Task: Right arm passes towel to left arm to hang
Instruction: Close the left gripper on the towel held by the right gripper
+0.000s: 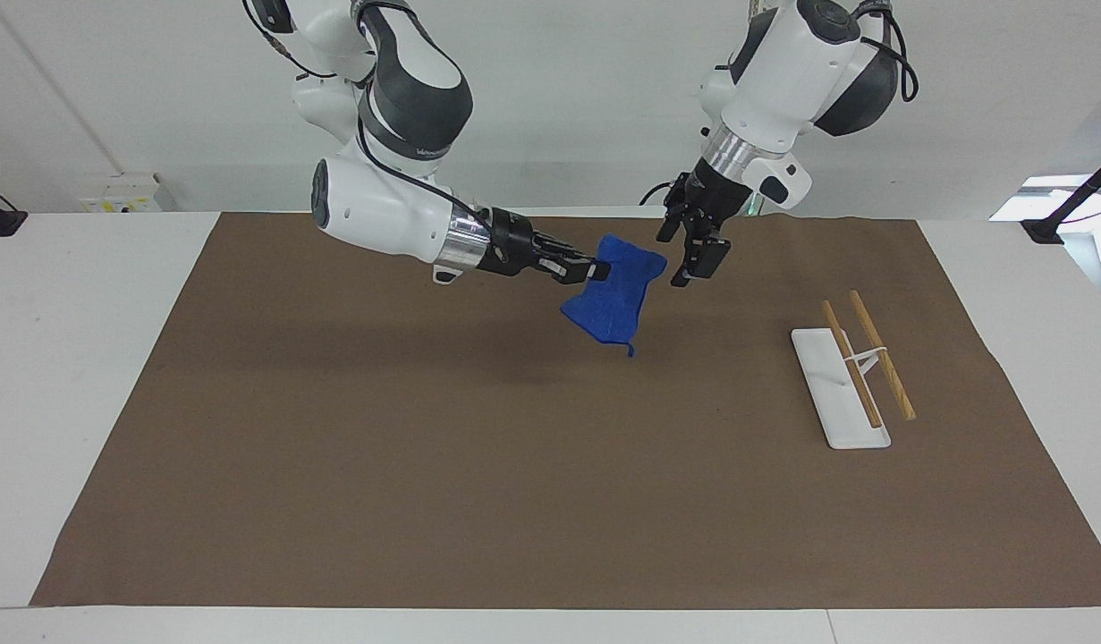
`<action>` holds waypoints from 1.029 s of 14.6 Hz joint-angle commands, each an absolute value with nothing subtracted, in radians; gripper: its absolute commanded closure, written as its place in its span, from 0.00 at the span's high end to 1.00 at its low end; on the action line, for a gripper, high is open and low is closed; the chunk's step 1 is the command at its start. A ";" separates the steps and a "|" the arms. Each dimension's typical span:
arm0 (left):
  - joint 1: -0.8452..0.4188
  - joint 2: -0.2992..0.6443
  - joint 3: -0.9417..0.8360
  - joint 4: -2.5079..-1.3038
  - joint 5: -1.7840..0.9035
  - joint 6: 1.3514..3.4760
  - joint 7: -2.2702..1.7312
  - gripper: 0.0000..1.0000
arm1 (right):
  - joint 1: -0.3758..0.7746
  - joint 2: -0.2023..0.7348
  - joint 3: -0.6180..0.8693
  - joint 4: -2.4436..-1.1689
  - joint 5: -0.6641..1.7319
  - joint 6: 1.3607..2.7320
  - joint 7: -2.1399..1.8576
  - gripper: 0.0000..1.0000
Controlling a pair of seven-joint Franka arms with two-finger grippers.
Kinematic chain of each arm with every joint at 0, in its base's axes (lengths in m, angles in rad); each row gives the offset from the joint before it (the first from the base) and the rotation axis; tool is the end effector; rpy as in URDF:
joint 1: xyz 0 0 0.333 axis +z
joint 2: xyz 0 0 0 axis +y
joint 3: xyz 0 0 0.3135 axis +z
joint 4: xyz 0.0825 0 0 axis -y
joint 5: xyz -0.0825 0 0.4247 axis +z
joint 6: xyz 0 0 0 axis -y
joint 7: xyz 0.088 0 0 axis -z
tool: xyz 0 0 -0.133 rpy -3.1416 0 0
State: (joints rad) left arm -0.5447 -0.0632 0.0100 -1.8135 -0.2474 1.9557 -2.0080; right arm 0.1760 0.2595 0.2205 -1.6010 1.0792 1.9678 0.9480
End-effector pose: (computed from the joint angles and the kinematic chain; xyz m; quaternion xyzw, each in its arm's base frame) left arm 0.5127 -0.3292 0.5469 0.7081 0.6886 -0.0835 0.1322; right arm 0.6260 0.3311 0.5030 -0.7623 0.3984 0.2807 0.4259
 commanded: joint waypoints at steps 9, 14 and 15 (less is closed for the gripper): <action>-0.564 -0.074 0.023 -1.882 -0.262 2.054 -1.957 0.56 | 0.170 0.232 0.222 -1.634 1.103 1.983 0.951 0.01; -0.566 -0.067 0.025 -1.876 -0.262 2.046 -1.957 0.14 | 0.170 0.232 0.222 -1.635 1.103 1.983 0.948 0.02; -0.565 -0.067 0.025 -1.876 -0.262 2.043 -1.957 0.08 | 0.170 0.232 0.222 -1.635 1.103 1.983 0.948 0.02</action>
